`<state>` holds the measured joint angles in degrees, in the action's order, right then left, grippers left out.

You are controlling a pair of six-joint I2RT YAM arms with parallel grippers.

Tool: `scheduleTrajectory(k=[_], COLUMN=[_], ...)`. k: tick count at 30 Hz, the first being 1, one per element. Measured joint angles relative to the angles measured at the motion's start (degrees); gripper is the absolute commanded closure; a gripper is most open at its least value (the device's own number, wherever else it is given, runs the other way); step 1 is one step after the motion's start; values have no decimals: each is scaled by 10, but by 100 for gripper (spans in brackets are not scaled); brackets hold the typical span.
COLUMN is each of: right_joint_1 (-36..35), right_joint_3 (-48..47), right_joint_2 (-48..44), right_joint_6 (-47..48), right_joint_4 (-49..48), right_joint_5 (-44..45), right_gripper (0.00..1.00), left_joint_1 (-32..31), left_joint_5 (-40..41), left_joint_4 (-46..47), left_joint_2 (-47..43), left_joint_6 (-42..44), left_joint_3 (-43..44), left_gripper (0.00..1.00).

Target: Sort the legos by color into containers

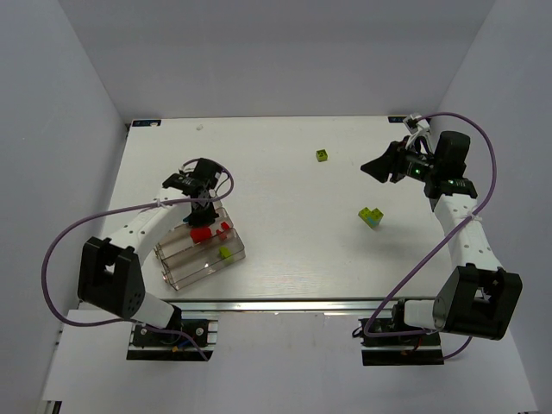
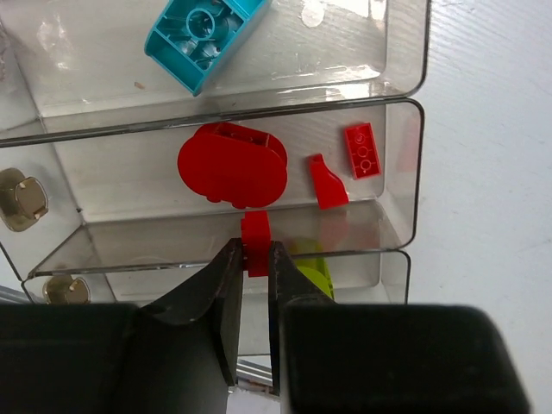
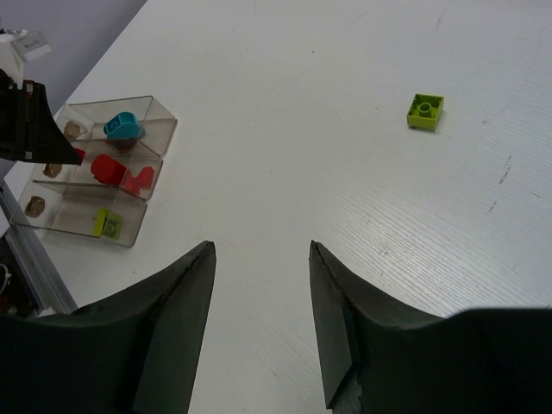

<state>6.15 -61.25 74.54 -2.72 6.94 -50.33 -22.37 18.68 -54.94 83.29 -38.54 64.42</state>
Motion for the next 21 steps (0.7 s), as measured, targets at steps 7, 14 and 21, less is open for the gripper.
scheduleTrajectory(k=[7,14,21], right_joint_1=[0,0,-10], right_joint_3=[0,0,-42], right_joint_2=[1,14,56], right_joint_6=[1,20,155], right_joint_4=[0,3,97], right_joint_5=[-4,-12,42], right_gripper=[39,26,28], left_joint_1=[6,6,9], left_joint_5=[2,3,-145], left_joint_4=[0,1,141], left_joint_2=[35,18,-111], left_joint_6=[2,7,101], left_joint_3=[-1,-1,-64], left_gripper=[24,25,96])
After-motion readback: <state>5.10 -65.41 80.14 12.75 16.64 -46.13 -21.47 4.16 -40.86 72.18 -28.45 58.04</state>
